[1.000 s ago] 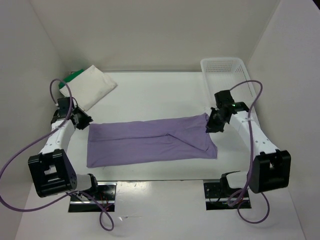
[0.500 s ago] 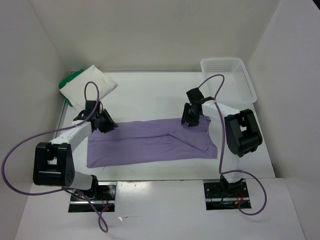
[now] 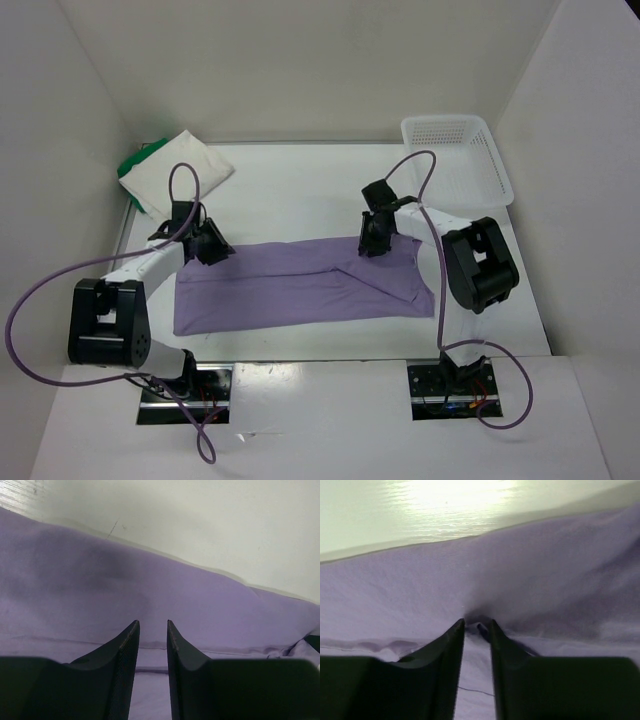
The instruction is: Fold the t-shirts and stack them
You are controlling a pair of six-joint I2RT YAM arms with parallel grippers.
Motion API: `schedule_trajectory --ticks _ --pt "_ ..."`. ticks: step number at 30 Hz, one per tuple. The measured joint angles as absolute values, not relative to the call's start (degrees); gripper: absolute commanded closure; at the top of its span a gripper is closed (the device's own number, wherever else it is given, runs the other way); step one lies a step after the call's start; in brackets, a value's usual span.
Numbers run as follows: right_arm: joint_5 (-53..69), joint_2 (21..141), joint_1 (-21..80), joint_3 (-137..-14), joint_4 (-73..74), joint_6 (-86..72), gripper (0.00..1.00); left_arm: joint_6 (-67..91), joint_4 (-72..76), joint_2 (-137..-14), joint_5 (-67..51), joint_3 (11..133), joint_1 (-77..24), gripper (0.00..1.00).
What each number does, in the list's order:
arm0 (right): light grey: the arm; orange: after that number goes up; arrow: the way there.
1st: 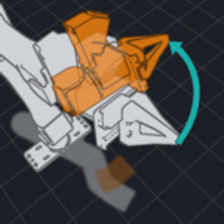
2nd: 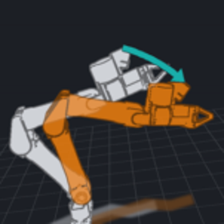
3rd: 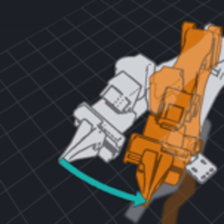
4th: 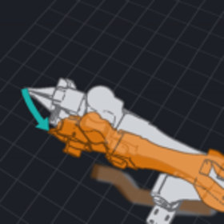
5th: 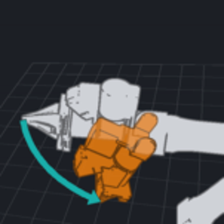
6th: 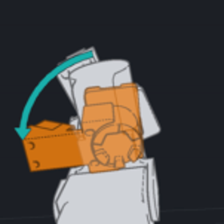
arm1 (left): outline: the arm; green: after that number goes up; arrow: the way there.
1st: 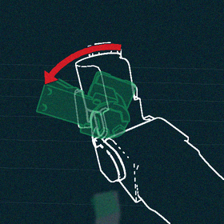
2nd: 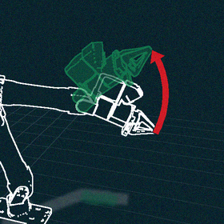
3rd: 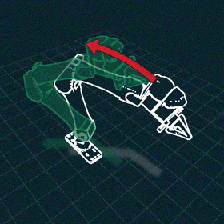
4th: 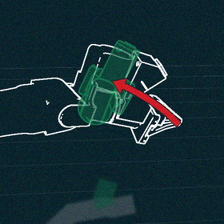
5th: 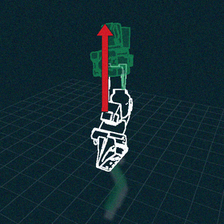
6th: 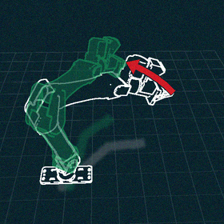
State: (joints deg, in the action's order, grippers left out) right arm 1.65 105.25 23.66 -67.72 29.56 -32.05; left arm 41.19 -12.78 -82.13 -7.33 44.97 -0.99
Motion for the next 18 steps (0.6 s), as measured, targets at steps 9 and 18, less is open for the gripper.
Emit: schedule_trajectory --ticks 9,18 --pt "2.70 102.61 24.82 -65.45 33.65 -30.33 0.94 41.19 -11.86 -83.74 -7.40 44.97 -0.99 0.65" --pt "11.38 93.03 30.00 -60.05 38.57 -32.97 0.81 41.19 -11.51 -85.21 -7.84 45.23 -0.99 0.65"
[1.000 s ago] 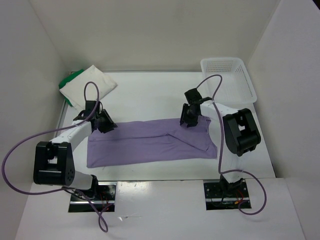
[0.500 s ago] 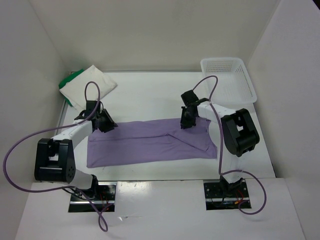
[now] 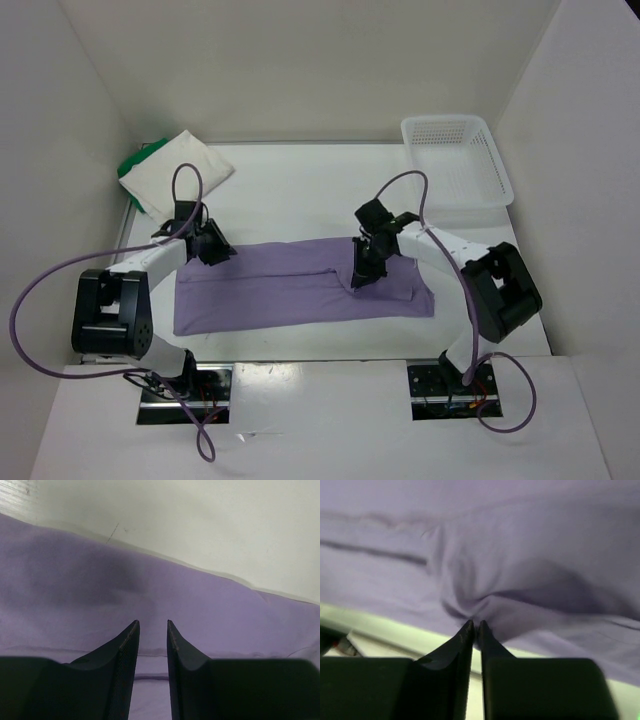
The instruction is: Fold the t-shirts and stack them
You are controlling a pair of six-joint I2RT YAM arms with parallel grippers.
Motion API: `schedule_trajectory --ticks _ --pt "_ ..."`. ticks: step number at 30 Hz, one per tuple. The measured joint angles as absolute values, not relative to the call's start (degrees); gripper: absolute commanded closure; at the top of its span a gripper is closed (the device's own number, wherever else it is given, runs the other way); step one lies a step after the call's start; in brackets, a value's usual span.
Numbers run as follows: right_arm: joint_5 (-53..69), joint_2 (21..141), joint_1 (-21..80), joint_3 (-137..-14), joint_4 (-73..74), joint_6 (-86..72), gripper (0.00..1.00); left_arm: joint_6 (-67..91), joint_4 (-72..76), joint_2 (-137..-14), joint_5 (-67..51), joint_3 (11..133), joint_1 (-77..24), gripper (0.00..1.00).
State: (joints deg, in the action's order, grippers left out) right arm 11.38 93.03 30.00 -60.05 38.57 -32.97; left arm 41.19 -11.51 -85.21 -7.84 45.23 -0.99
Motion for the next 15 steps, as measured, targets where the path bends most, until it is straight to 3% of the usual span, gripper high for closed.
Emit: schedule_trajectory --ticks 4,5,6,7,10,12,15 --pt "16.78 93.01 32.82 -58.00 38.52 -36.01 0.67 41.19 -11.53 -85.54 -7.84 46.09 -0.99 0.65" --pt "17.87 93.01 33.32 -57.93 38.68 -36.69 0.61 41.21 -11.51 -85.65 -7.84 46.48 -0.99 0.65" --pt "18.70 93.01 33.63 -58.02 38.65 -37.12 0.48 41.21 -11.46 -85.69 -7.90 46.89 -0.93 0.65" --pt "19.38 93.01 33.76 -58.33 38.83 -37.52 0.45 41.21 -11.49 -85.73 -7.99 47.35 -0.75 0.65" --pt "20.53 93.01 33.91 -60.29 40.10 -37.60 0.45 41.21 -11.46 -85.76 -8.67 48.86 -0.30 0.65" --pt "20.51 92.97 33.58 -62.61 41.12 -37.26 0.59 41.21 -11.31 -85.76 -8.88 49.74 -0.05 0.65" --pt "19.70 92.23 31.75 -64.25 41.45 -36.32 0.70 41.21 -11.07 -85.76 -8.95 50.41 0.14 0.65"
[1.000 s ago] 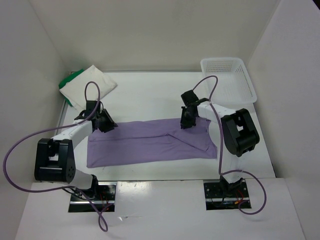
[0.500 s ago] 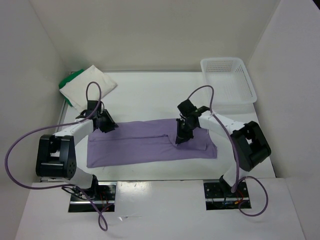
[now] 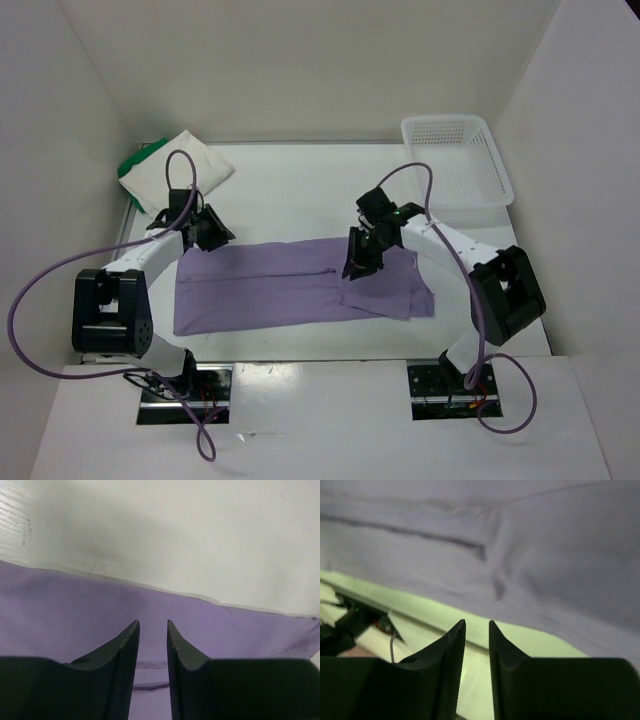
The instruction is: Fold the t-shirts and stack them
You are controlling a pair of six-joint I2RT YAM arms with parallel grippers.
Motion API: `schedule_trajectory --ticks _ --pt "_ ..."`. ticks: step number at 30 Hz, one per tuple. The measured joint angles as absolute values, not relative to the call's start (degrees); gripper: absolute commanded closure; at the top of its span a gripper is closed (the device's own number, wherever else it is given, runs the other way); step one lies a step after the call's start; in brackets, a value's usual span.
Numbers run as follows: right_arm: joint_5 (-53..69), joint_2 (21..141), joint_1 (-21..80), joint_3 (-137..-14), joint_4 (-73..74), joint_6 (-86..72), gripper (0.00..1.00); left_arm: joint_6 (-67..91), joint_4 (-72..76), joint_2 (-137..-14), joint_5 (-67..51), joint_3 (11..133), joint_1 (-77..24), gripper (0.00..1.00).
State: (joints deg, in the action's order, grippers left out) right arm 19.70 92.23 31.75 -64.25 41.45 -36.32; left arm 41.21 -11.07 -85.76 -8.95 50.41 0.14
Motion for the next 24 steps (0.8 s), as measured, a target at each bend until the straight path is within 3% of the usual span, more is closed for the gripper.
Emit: schedule_trajectory --ticks 6,13,17,18,20,24 --pt "13.45 91.20 27.55 -62.17 40.62 -35.24 0.89 41.19 -11.09 -86.08 -10.00 51.33 0.14 0.65" --pt "13.13 91.55 28.40 -51.57 39.22 -36.53 0.90 40.93 -11.53 -87.37 -12.64 55.11 -3.77 0.65" --pt "12.84 91.64 28.49 -52.25 39.35 -35.68 0.79 40.99 -9.80 -91.33 -14.46 58.46 -10.63 0.65" --pt "12.53 91.64 28.05 -53.21 39.44 -35.14 0.67 41.17 -9.06 -92.75 -15.14 58.85 -12.10 0.65" --pt "12.32 91.33 25.34 -56.29 39.40 -33.87 0.58 41.87 -8.14 -96.05 -16.12 59.11 -13.76 0.65" --pt "9.37 90.37 15.18 -61.47 36.10 -32.45 0.58 42.39 -8.21 -101.25 -16.40 59.77 -12.71 0.65"
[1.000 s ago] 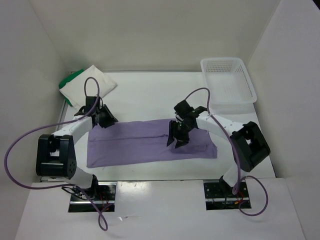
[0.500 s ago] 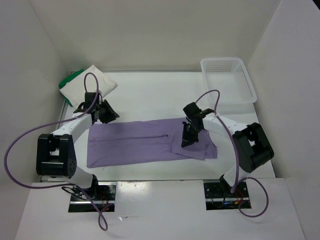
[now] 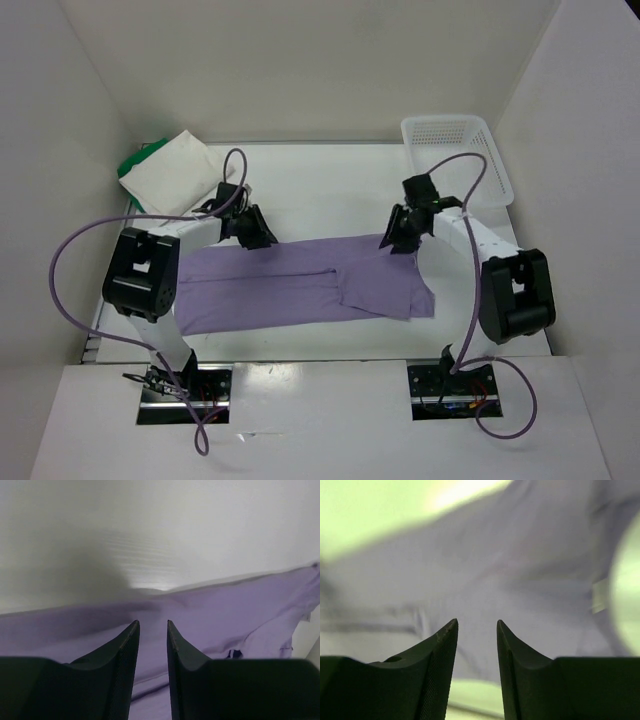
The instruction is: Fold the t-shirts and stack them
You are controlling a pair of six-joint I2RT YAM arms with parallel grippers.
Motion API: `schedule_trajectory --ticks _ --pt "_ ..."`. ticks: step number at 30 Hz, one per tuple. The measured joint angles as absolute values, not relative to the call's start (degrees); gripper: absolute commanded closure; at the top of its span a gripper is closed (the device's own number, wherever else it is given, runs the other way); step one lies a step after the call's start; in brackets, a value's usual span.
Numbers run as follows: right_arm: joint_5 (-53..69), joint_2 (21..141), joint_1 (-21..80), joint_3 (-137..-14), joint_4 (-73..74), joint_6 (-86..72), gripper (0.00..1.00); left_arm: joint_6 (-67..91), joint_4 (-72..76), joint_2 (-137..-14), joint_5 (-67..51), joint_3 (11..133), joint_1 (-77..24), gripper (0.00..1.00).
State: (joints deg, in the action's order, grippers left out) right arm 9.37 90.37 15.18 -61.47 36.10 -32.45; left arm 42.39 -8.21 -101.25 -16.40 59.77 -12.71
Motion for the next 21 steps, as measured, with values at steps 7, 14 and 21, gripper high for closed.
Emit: schedule_trajectory --ticks 7,14,21 --pt "0.75 91.42 7.33 -62.28 28.49 -33.65 0.66 43.66 -6.94 -101.93 -16.71 58.89 -5.69 0.65" --pt "-6.61 98.63 6.94 -64.38 25.93 -34.09 0.59 43.72 -6.35 -101.93 -17.39 55.35 -1.83 0.65" --pt "-12.01 100.14 6.87 -64.62 24.91 -34.41 0.80 43.77 -5.56 -101.93 -19.22 54.57 0.27 0.65"
